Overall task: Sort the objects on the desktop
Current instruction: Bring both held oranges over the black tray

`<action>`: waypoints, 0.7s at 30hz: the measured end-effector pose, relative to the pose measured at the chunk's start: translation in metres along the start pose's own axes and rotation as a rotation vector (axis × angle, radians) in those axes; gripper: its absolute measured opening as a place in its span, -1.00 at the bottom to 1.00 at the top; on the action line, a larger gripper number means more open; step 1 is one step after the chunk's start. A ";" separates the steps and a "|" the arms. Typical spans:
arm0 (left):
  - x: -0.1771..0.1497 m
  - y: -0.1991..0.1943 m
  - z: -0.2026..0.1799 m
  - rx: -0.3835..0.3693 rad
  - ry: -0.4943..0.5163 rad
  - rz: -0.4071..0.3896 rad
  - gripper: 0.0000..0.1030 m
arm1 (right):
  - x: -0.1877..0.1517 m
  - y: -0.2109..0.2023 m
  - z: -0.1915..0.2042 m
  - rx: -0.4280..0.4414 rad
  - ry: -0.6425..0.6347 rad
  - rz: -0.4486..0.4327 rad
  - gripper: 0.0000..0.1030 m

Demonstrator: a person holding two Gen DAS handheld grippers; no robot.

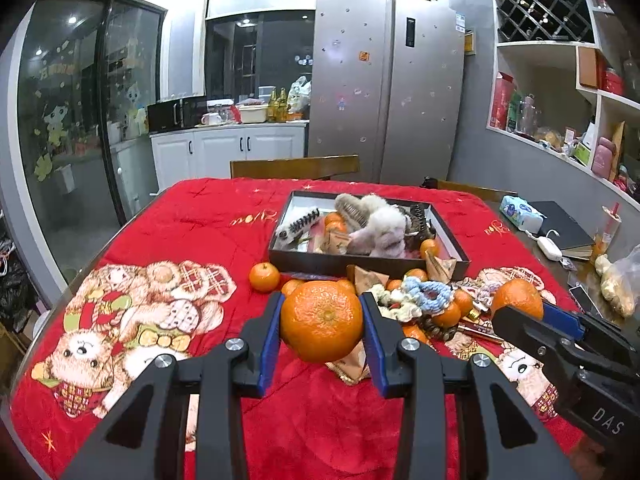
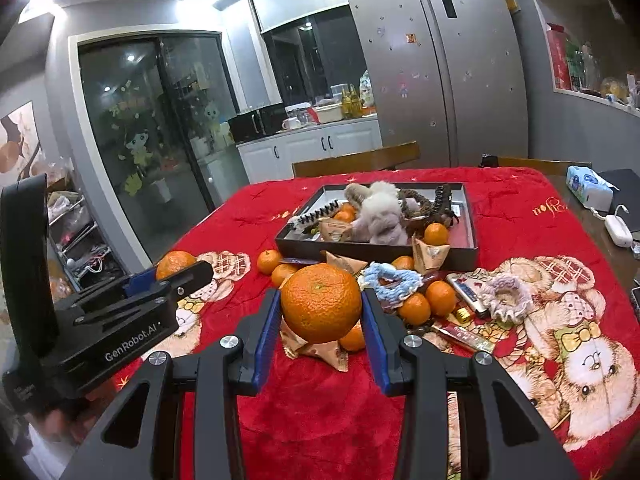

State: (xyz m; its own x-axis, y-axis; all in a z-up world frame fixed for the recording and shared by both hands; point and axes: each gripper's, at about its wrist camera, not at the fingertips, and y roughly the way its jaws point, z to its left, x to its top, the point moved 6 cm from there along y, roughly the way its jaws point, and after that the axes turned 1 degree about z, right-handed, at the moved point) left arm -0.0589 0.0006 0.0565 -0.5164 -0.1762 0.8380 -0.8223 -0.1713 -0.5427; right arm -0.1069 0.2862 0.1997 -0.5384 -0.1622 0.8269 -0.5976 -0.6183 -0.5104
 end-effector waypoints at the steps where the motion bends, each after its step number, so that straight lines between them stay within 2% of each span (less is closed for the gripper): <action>1: 0.002 0.000 -0.001 -0.002 0.005 0.000 -0.26 | 0.001 0.000 -0.002 0.004 0.008 0.003 -0.25; 11: 0.041 0.005 -0.001 -0.033 0.071 -0.025 -0.26 | 0.025 -0.006 -0.019 0.020 0.022 -0.032 -0.25; 15: 0.059 0.009 0.001 -0.055 0.100 -0.033 -0.26 | 0.038 -0.008 -0.027 -0.013 0.011 -0.056 -0.25; 21: 0.082 0.025 0.002 -0.086 0.131 -0.035 -0.26 | 0.057 0.005 -0.029 -0.004 0.004 -0.056 -0.25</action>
State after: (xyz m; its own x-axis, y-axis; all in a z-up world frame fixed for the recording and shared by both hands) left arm -0.1219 -0.0200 0.1118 -0.5088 -0.0429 0.8598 -0.8551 -0.0905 -0.5105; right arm -0.1580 0.2955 0.2375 -0.5058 -0.1244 0.8536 -0.6296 -0.6232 -0.4639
